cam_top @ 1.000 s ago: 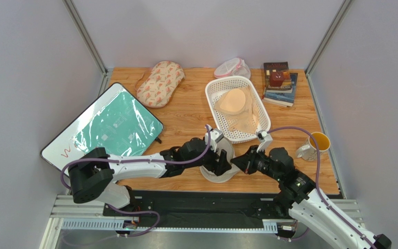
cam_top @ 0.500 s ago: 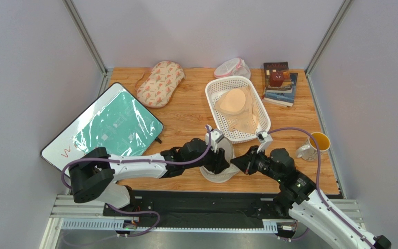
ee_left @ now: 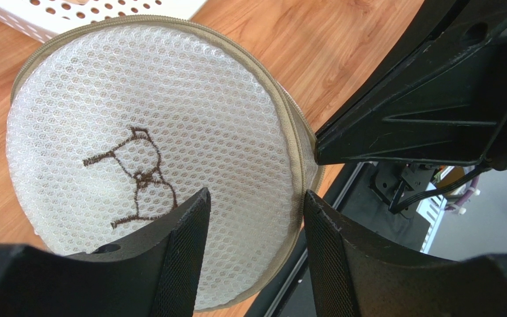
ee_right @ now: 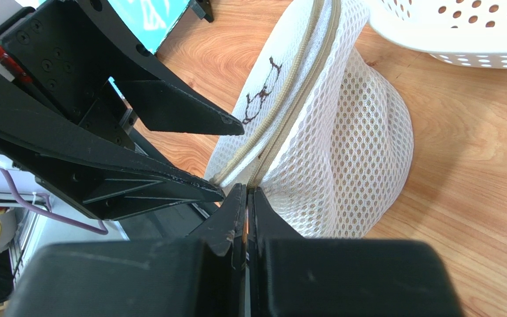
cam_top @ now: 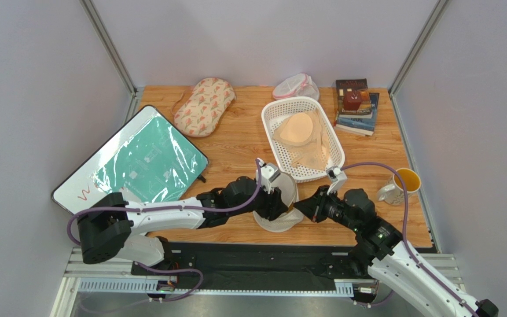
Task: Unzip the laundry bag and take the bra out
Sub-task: Open the laundry bag at the center of the board.
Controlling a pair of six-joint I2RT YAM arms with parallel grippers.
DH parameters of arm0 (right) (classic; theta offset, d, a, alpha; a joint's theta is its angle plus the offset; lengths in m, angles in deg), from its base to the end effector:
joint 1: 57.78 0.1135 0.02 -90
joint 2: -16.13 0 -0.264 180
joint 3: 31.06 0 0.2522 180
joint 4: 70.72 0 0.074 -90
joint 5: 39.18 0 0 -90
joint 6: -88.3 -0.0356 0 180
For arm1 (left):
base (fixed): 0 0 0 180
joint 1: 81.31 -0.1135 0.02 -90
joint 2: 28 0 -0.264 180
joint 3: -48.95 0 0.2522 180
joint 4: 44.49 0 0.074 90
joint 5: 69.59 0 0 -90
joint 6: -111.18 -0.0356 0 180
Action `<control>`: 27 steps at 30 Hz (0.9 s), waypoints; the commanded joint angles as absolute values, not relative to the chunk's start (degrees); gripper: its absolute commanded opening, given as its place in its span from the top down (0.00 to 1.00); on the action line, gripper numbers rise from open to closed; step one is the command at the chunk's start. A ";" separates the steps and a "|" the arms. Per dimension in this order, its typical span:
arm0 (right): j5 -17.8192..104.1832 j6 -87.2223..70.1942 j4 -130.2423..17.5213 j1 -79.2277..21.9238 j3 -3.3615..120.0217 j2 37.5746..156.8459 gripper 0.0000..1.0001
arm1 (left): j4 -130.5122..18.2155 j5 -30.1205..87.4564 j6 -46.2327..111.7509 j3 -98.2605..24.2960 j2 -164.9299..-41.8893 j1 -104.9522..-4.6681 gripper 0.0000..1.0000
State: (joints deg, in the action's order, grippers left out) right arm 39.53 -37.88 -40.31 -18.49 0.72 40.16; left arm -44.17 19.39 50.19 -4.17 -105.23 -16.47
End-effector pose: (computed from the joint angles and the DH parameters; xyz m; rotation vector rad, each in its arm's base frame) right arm 0.0956 0.0873 0.2131 -0.1960 2.1041 1.0245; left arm 0.1248 -0.2641 0.2237 0.6466 2.0406 -1.0065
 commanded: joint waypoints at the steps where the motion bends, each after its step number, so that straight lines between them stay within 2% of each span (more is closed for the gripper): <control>1: 38.96 -37.21 -42.19 -18.49 1.50 39.95 1.00 | -44.45 18.47 48.78 -3.49 -104.20 -16.45 0.40; 4: 39.05 -37.21 -42.19 -18.49 1.50 40.03 1.00 | -44.89 17.69 48.51 -3.31 -103.59 -16.45 0.55; 5: 39.31 -37.29 -42.02 -18.49 1.59 40.12 1.00 | -45.59 17.25 48.34 -3.22 -103.33 -16.45 0.68; 8: 39.75 -37.12 -41.84 -18.49 1.59 40.30 1.00 | -47.43 15.67 47.72 -3.57 -101.40 -16.45 0.86; 12: 40.19 -36.94 -41.66 -18.49 1.50 40.91 1.00 | -49.20 13.82 47.20 -3.31 -97.19 -16.45 0.98; 21: 44.31 -37.21 -39.91 -18.58 2.03 45.21 1.00 | -57.98 11.01 47.19 -4.54 -88.40 -16.53 1.00; 27: 56.26 -38.35 -30.79 -18.49 5.02 47.41 1.00 | -70.28 6.88 48.16 -4.80 -76.64 -16.62 1.00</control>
